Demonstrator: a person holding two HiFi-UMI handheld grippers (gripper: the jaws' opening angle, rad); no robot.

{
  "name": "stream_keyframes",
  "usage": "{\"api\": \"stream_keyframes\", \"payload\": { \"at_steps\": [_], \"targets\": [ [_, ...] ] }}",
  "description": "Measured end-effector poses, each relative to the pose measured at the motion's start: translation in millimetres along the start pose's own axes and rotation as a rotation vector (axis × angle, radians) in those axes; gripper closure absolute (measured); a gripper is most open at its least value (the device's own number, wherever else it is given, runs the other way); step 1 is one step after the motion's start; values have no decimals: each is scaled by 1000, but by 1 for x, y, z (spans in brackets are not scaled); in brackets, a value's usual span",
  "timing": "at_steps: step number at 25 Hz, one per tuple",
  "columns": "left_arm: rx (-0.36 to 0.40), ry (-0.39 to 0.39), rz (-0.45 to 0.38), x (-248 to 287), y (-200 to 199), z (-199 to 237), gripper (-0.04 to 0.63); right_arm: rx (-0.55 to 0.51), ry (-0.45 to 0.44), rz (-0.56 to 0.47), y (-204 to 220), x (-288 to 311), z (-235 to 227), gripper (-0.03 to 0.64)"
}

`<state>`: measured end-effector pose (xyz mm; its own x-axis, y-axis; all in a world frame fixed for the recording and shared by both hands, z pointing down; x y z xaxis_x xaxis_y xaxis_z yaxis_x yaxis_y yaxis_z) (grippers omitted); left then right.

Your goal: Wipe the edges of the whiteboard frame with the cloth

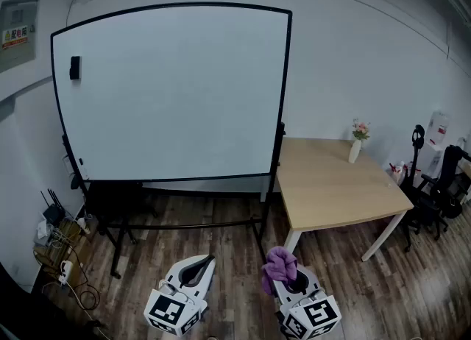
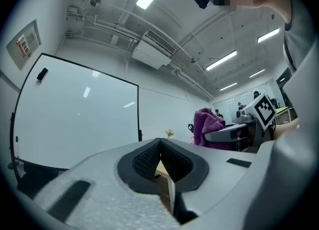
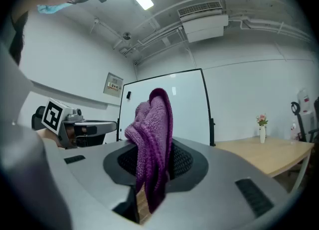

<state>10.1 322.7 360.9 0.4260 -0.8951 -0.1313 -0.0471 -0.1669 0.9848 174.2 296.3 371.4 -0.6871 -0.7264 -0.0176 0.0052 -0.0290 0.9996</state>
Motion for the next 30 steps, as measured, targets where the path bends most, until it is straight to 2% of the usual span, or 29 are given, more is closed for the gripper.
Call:
{"api": "stream_keyframes", "payload": {
  "at_steps": [14,25,30],
  "targets": [
    [-1,34,-9,12,0,26,580,-8,38,-18,-3,25,2,520],
    [2,150,-38,48,-1,55,579,-56,107,-22,-7,58,3,518],
    [7,207,-52,64,-2,72,578,2,154,-61,-13,75,-4,514]
  ]
}}
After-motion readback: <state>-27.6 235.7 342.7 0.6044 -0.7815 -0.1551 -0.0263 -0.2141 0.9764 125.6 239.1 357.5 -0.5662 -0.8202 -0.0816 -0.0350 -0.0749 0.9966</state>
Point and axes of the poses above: the fingertips, and each gripper's own axes: x forward along the fingers, z to its left, y out of its underside, the point moved 2 cm from there along -x, backward along the fingers, and after that the axes turned 2 degrees about y, right-handed, at the moved point
